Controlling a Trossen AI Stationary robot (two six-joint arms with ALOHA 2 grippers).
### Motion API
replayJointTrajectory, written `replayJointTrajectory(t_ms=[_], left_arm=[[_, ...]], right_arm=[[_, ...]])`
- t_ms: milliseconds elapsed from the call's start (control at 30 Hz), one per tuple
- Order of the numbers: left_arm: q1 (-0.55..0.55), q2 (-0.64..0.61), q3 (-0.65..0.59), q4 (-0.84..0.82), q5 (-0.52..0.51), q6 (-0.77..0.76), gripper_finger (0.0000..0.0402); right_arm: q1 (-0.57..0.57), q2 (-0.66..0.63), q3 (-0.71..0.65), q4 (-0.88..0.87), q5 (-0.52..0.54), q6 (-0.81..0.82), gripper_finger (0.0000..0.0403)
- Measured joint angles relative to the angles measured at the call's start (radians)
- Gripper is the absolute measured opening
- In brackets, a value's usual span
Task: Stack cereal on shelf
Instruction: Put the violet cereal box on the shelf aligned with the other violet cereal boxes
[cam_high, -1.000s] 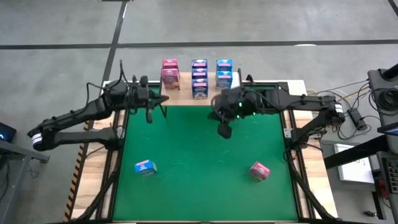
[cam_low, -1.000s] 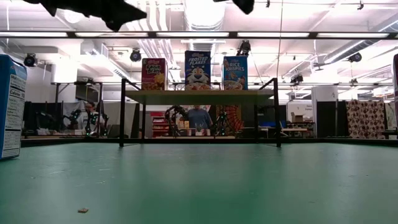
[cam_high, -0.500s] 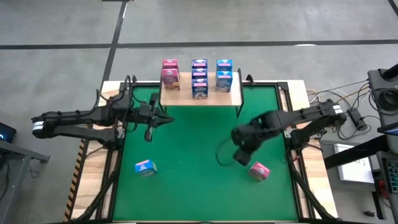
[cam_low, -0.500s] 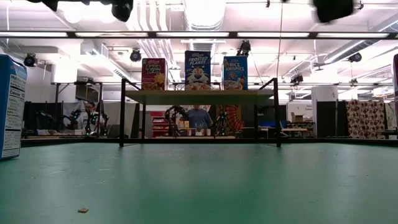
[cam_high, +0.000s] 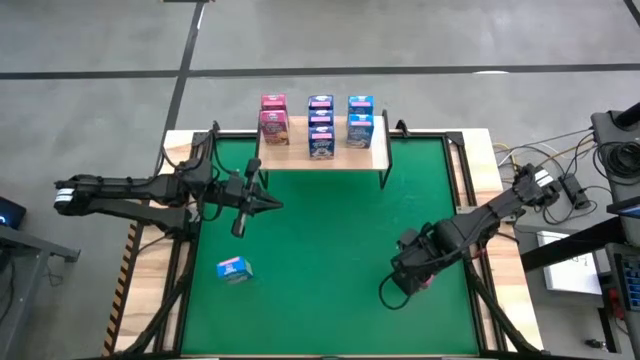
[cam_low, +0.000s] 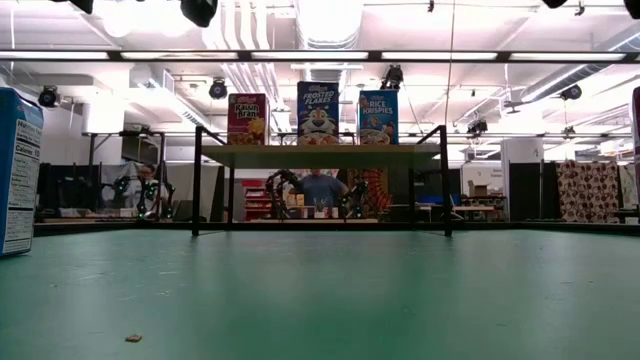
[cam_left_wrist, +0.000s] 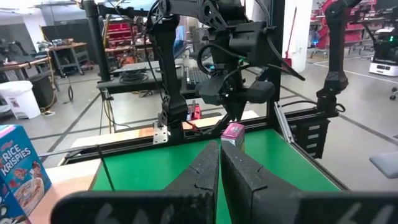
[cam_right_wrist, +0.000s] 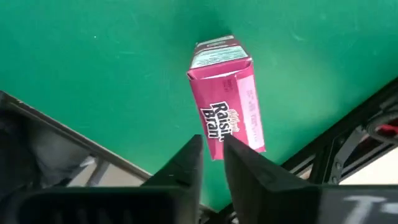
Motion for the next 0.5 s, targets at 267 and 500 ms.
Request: replayJointTrajectory(t_ms=[267, 500], left_arm=[[0.000, 0.000, 0.000, 0.000, 0.000, 0.057, 0.0000], [0.000, 0.000, 0.000, 0.000, 0.000, 0.091, 0.0000]], right_arm=[[0.009, 0.005, -0.029, 0.002, 0.055, -0.026, 0.0185], [0.056, 0.049, -0.048, 0.033, 0.051, -0.048, 0.0285]])
